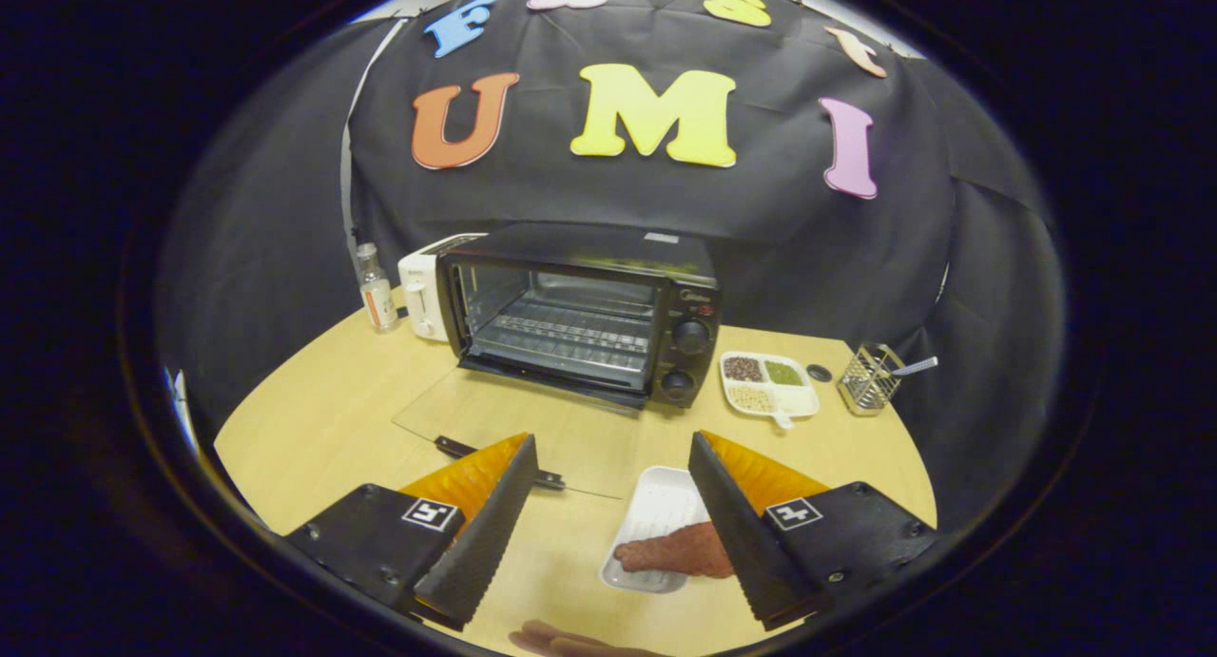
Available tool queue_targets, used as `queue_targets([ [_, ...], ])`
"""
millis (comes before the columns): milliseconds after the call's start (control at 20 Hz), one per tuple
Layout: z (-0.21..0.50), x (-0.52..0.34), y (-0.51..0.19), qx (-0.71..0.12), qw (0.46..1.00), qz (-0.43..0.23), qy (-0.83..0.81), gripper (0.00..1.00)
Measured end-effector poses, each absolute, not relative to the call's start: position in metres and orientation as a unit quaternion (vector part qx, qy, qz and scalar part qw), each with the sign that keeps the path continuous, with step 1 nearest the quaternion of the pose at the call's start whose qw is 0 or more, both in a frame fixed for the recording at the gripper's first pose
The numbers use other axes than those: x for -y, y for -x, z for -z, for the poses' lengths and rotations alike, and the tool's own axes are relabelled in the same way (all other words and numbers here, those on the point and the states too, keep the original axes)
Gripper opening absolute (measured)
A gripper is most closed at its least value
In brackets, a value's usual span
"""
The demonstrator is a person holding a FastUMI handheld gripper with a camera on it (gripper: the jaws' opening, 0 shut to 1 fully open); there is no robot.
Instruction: Open the toaster oven, put the food inside, and close the toaster oven door.
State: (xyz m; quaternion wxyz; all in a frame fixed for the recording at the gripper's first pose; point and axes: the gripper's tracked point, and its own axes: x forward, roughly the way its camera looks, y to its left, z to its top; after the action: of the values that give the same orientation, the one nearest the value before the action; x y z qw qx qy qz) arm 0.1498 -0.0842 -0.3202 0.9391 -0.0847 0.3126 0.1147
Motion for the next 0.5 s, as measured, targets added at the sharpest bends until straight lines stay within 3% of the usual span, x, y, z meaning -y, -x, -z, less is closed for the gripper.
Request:
queue_targets([
  [400, 0.349, 0.167, -0.139, -0.406, 0.905, -0.127, 0.017, 1.0],
  [500, 0.363, 0.179, -0.133, -0.437, 0.89, -0.128, -0.017, 0.95],
])
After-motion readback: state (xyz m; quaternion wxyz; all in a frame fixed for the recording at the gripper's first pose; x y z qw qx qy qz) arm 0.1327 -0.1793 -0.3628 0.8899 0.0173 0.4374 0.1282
